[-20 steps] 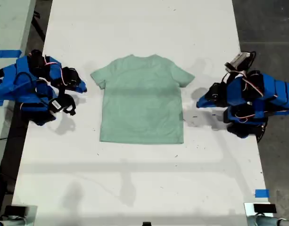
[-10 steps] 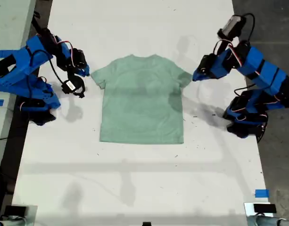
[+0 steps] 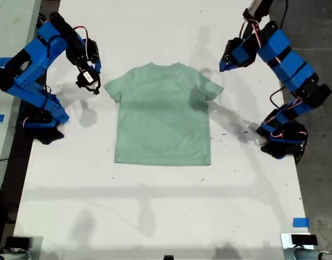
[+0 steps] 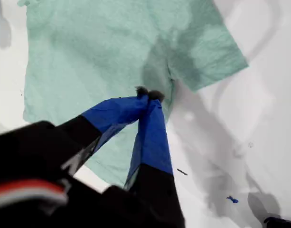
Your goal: Fold tshirt
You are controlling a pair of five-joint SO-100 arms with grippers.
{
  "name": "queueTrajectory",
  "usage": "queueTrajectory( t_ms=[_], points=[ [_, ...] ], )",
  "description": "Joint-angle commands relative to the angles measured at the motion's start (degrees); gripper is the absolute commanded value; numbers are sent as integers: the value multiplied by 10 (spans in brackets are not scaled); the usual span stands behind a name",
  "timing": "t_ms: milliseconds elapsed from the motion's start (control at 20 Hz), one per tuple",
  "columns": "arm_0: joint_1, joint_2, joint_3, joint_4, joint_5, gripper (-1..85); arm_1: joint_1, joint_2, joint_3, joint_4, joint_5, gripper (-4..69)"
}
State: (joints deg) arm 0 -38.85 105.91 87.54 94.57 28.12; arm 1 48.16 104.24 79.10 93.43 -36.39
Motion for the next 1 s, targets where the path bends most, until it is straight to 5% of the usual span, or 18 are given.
queueTrajectory(
  t_ms=[0,150,250,400,600,950],
  points=[
    [-20,-6,-38,9,8,0,19,-4,-47,3,-15,-17],
    [-21,-10,-38,9,9,0,26,-6,-42,4,-32,7],
    [-21,-10,-38,9,9,0,33,-7,-34,4,-47,171],
    [-16,-11,-38,9,9,0,49,-13,-5,-3,-79,307],
    [-9,-17,-38,9,9,0,78,-18,96,-69,-118,330],
    [-4,-18,-36,8,7,0,124,-65,315,-294,-171,330]
  ],
)
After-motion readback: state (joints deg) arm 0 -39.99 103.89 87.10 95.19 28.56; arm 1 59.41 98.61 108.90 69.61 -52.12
